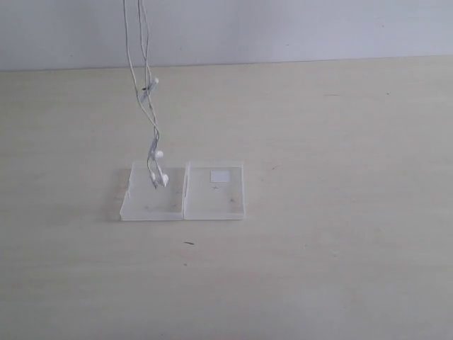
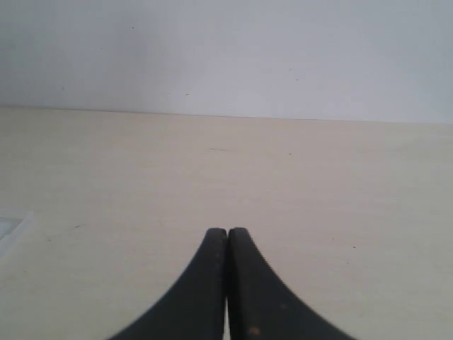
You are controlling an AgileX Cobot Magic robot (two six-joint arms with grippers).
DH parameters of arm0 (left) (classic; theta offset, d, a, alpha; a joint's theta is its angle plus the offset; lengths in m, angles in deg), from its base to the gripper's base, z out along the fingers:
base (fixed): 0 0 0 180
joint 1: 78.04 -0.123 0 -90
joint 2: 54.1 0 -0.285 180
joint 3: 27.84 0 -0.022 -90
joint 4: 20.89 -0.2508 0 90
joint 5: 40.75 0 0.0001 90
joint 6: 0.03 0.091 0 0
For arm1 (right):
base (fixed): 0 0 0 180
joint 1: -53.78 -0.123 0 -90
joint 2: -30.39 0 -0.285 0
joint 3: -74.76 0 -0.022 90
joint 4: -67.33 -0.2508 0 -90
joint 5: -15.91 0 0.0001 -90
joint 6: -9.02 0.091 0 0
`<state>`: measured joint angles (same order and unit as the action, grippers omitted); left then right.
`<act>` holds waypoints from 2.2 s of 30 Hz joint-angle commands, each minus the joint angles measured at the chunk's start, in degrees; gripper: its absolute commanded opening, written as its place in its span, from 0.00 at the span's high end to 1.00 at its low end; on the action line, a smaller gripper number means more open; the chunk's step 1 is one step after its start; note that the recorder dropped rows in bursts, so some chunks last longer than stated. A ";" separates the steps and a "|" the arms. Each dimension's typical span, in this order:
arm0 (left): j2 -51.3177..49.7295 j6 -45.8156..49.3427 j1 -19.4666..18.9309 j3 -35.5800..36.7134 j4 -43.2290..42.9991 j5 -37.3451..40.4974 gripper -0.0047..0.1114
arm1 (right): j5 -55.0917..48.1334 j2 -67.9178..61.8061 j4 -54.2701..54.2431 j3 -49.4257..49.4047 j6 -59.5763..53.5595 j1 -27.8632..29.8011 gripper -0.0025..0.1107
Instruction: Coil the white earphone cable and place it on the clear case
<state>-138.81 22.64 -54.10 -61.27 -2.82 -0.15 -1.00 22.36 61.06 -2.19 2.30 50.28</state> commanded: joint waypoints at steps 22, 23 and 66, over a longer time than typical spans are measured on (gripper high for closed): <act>-1.19 4.48 -0.09 0.05 7.01 6.81 0.96 | 0.46 0.24 0.12 -0.26 -0.07 0.23 0.98; -1.29 4.59 -0.09 0.05 7.01 7.07 0.96 | 0.46 0.24 0.12 -0.26 -0.07 0.23 0.98; -1.73 4.19 -0.09 0.05 8.69 10.65 0.96 | 0.46 0.24 0.12 -0.26 -0.07 0.23 0.98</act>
<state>-140.44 27.69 -54.10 -61.27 4.83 11.79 -1.00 22.36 61.06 -2.19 2.30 50.28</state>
